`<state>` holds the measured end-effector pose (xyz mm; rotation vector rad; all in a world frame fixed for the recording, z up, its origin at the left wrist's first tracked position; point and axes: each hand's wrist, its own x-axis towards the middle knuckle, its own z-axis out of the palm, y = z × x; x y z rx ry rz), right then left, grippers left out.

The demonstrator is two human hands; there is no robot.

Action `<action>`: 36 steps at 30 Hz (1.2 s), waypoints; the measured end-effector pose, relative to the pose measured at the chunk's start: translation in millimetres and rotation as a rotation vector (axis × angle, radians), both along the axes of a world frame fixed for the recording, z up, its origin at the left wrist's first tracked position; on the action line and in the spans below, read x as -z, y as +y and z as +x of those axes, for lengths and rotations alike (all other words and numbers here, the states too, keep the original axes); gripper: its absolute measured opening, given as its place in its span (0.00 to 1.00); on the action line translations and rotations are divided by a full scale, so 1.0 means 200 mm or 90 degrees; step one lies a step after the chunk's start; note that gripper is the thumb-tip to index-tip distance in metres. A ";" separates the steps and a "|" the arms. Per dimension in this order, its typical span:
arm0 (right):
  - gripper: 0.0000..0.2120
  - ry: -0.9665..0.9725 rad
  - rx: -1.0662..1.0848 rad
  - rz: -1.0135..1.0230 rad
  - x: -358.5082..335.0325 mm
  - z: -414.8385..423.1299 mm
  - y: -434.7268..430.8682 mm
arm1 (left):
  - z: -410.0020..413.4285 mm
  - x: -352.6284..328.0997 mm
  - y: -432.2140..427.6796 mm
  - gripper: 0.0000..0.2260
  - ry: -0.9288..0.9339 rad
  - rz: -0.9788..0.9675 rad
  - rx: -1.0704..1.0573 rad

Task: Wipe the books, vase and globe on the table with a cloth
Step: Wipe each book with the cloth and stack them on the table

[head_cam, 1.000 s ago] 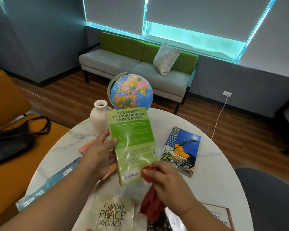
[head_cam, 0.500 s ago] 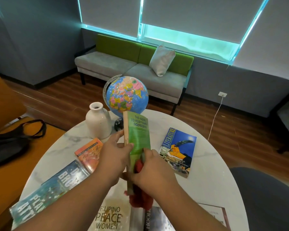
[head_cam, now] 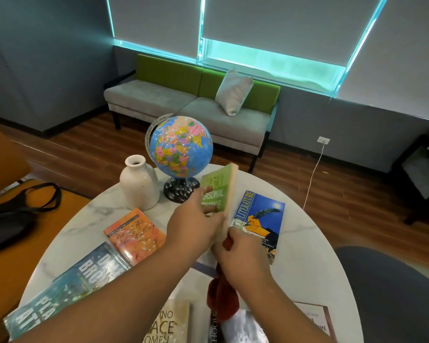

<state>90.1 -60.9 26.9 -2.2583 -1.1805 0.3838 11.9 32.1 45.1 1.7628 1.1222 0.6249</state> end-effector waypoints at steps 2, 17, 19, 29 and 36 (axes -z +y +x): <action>0.08 0.115 0.046 0.039 0.01 0.06 0.00 | 0.01 0.03 0.03 0.21 -0.077 -0.094 0.027; 0.05 0.456 0.172 0.095 0.08 0.64 -0.14 | 0.12 0.29 0.06 0.13 -0.112 -0.515 0.024; 0.04 0.453 0.184 0.059 0.07 0.71 -0.15 | 0.22 0.31 0.09 0.13 -0.104 -0.492 0.024; 0.20 0.362 0.222 -0.017 0.35 0.88 -0.07 | 0.49 0.53 0.22 0.14 0.068 -0.348 0.024; 0.23 0.195 0.200 -0.165 0.48 0.86 -0.04 | 0.49 0.66 0.14 0.13 0.211 -0.103 0.031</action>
